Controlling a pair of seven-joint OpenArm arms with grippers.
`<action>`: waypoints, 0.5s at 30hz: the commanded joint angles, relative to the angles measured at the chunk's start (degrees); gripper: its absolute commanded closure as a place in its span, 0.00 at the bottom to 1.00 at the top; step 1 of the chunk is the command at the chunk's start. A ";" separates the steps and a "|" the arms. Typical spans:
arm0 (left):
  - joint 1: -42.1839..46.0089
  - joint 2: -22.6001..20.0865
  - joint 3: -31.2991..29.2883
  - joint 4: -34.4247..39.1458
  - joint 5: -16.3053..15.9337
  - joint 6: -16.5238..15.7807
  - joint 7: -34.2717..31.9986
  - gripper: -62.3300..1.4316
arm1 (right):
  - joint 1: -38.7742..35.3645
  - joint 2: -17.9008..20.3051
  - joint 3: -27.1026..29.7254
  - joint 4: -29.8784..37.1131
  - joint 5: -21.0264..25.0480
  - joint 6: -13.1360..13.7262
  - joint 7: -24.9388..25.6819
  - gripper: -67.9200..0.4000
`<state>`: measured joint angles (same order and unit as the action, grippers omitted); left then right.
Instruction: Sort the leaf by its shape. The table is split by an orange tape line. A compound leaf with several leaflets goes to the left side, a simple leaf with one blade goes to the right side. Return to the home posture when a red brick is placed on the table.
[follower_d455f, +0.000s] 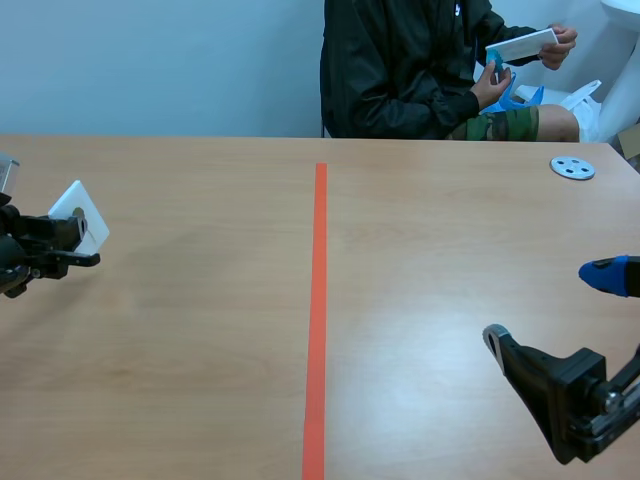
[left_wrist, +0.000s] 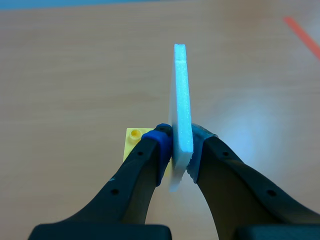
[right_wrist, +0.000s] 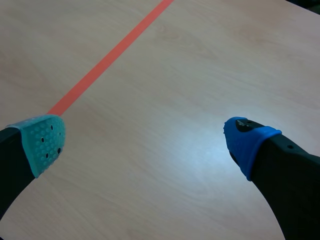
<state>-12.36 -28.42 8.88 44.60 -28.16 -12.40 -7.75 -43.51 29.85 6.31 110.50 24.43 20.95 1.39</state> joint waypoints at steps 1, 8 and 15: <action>-0.70 -0.35 -0.02 0.28 -2.23 -0.11 -1.73 0.91 | 0.85 -0.02 0.74 0.11 0.17 -0.17 0.90 0.00; -1.33 -0.35 -0.02 -6.10 -6.40 2.64 -5.77 0.91 | 0.83 -0.02 0.74 0.11 0.17 -0.17 0.87 0.00; -2.86 -0.35 0.00 -12.31 -6.36 2.62 -8.98 0.91 | 0.83 -0.02 0.74 0.11 0.15 -0.17 0.85 0.00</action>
<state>-13.56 -28.40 9.04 31.11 -34.35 -9.54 -15.53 -43.51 29.85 6.31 110.50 24.43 20.95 1.39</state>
